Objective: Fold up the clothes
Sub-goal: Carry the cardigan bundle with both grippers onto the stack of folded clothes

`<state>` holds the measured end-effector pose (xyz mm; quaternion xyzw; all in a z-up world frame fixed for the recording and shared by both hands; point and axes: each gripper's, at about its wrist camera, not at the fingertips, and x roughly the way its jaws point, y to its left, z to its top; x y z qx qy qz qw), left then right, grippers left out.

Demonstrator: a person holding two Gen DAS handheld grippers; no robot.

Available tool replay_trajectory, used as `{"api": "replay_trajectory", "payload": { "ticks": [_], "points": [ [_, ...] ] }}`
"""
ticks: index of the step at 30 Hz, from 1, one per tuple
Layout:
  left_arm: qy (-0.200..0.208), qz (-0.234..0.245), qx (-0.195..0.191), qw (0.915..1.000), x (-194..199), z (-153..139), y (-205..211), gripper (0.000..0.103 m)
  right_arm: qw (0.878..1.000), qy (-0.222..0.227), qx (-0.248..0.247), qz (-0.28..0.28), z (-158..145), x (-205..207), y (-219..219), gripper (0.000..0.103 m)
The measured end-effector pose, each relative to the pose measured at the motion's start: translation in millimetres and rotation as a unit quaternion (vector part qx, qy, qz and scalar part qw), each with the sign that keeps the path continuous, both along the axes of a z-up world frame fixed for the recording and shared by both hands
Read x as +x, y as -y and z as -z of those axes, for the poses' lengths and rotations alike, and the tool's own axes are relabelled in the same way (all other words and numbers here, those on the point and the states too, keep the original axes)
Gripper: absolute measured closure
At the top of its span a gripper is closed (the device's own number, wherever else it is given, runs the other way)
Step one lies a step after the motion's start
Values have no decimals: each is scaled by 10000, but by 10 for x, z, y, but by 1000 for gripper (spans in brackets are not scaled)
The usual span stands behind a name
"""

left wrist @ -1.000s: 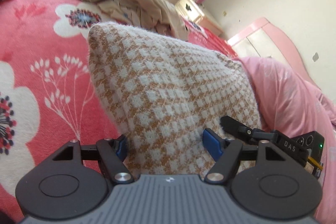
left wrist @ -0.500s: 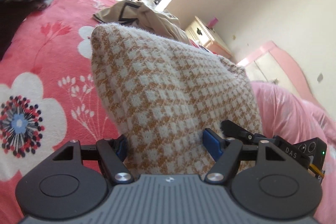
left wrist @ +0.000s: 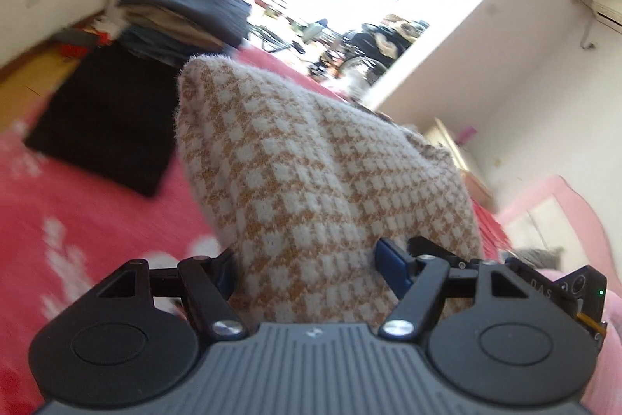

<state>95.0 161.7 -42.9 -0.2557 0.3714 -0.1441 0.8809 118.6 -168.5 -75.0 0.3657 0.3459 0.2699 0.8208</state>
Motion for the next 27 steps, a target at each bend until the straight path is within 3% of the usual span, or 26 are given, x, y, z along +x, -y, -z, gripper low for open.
{"api": "replay_trajectory", "payload": {
  "ticks": [6, 9, 18, 21, 23, 25, 27],
  "points": [
    [-156, -270, 471, 9984, 878, 153, -907, 31, 9981, -415, 413, -198, 334, 996, -1074, 51],
    [-274, -295, 513, 9979, 1393, 262, -1270, 31, 9965, -631, 530, -151, 481, 1382, -1499, 51],
    [-407, -141, 478, 9979, 2662, 493, -1817, 32, 9933, -969, 577, 263, 705, 2327, -2217, 51],
    [-412, -96, 471, 9980, 2932, 732, -1878, 32, 9939, -912, 504, 359, 813, 2557, -2303, 51],
    [-536, -143, 599, 9967, 3093, 1049, -1908, 31, 9948, -843, 398, 399, 950, 2681, -2355, 51],
    [-775, -297, 644, 9945, 3214, 1410, -1949, 30, 9958, -769, 167, 458, 1288, 2837, -2435, 49],
    [-890, -397, 413, 9944, 3251, 1604, -2016, 26, 9956, -777, 155, 499, 1607, 2910, -2433, 45]
  ]
}}
